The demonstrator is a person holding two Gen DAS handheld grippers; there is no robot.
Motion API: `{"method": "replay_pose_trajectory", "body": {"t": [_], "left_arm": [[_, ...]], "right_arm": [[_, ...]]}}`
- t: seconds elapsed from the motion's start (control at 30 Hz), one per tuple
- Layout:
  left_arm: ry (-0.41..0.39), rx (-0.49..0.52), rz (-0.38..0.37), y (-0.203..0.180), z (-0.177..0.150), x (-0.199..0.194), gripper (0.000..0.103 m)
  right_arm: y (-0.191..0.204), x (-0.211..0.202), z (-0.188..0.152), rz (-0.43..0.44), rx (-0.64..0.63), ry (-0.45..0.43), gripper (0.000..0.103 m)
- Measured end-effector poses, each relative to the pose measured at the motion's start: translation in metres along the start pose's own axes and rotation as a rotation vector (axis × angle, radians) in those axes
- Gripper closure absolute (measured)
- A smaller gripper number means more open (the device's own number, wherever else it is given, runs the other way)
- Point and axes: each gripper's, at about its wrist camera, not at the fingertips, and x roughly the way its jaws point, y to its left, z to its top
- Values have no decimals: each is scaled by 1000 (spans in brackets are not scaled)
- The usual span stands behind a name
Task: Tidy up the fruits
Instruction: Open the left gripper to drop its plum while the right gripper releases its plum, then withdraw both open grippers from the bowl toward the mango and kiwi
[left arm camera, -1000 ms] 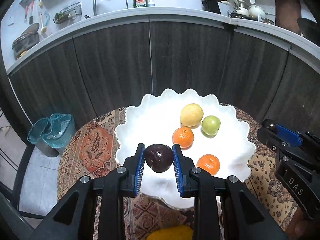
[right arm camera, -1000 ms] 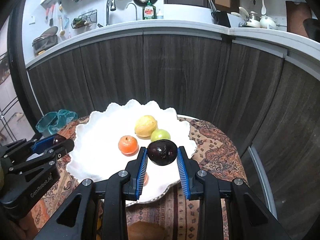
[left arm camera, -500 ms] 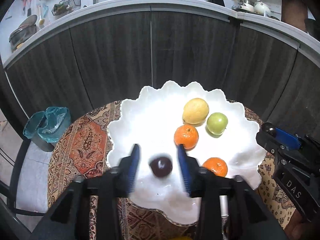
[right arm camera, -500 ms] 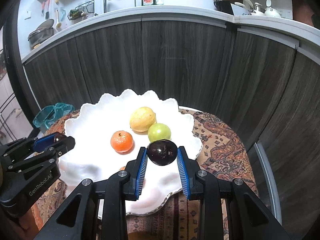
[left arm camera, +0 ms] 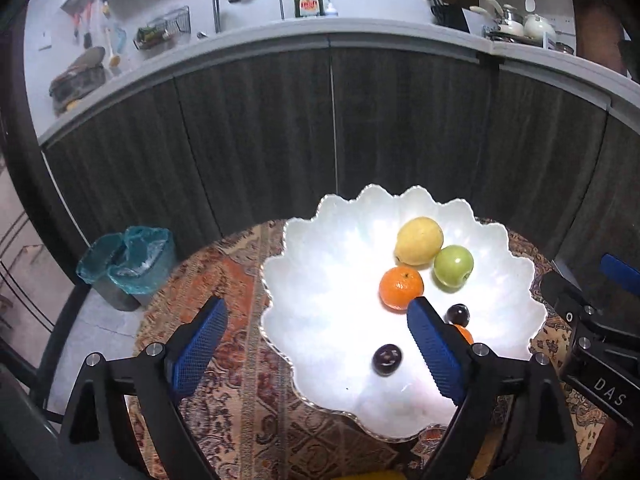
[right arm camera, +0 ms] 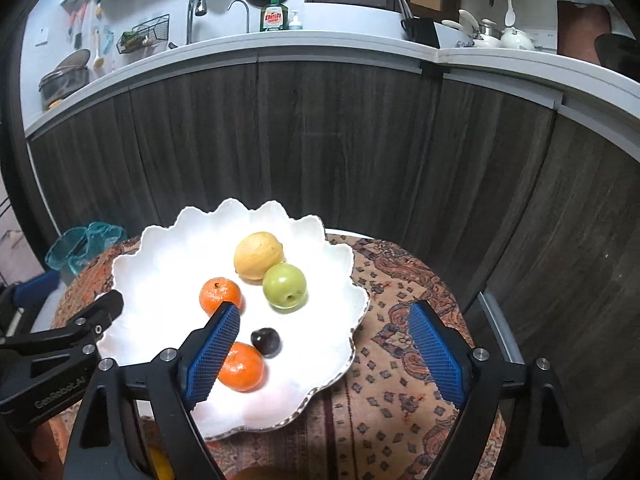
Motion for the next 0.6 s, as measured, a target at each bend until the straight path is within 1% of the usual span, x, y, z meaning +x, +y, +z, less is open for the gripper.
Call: {"method": "replay_pose_trajectory", "body": {"t": [0.17,0.3,0.6], "left_arm": [[-21,-2,6,2,1,-17,9],[-40,-10,9,4,0,-34,9],[-90,-10,33,7,-4,-71,3]], "right_arm": [[-2,-16,1,5,10,-18,16],[-5,-34,2,3,29,-49,16],[-7,-68,-2,2,40,-84,16]]}}
